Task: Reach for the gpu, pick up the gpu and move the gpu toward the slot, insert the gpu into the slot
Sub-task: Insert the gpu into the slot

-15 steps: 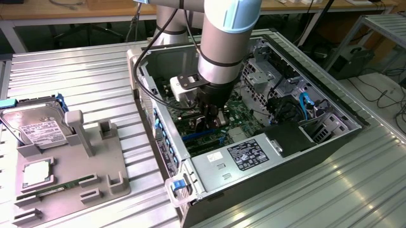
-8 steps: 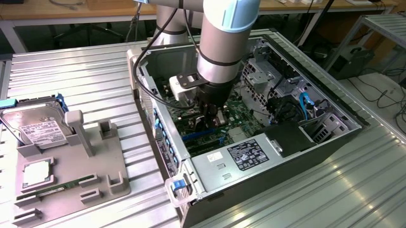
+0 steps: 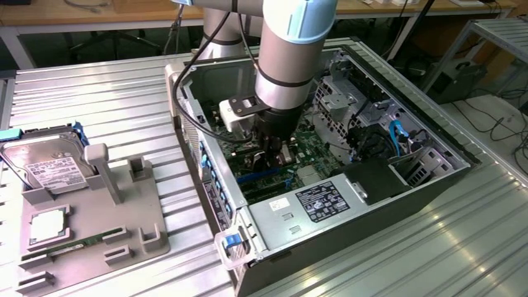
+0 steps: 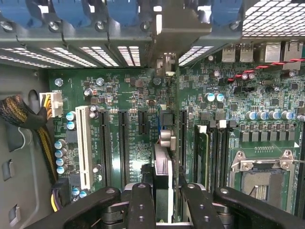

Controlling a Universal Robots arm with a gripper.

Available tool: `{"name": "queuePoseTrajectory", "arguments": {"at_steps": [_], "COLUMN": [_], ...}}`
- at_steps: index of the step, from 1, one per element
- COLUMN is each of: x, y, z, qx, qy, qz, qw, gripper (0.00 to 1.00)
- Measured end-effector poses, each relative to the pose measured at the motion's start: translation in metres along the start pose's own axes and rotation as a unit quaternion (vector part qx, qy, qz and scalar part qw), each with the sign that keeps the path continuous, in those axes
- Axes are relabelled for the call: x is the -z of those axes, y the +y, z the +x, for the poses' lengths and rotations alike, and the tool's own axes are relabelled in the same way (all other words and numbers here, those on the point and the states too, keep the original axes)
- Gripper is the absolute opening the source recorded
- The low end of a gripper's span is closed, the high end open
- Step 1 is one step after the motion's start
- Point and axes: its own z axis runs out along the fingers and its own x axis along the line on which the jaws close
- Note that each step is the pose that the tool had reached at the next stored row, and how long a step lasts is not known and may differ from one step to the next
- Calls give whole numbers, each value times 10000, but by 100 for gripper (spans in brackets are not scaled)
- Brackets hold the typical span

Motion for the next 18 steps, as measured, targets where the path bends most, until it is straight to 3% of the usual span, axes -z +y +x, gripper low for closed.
{"name": "queuePoseTrajectory", "arguments": {"at_steps": [11,12,13,15,16,17,18], "x": [-52,-53,-105,-238,-298,-309,-158], "y": [4,-3,-1,7,13,11,2], "z": [1,1,3,8,15,9,4], "qx": [-1,-4,-4,-6,-7,-9,-7], "qy": [-9,-8,-15,-27,-24,-39,-34], "qz": [-3,-77,-86,-131,-170,-163,-141], "qw": [10000,10000,10000,9999,9999,9999,9999], "gripper": [27,27,27,27,27,28,41]}}
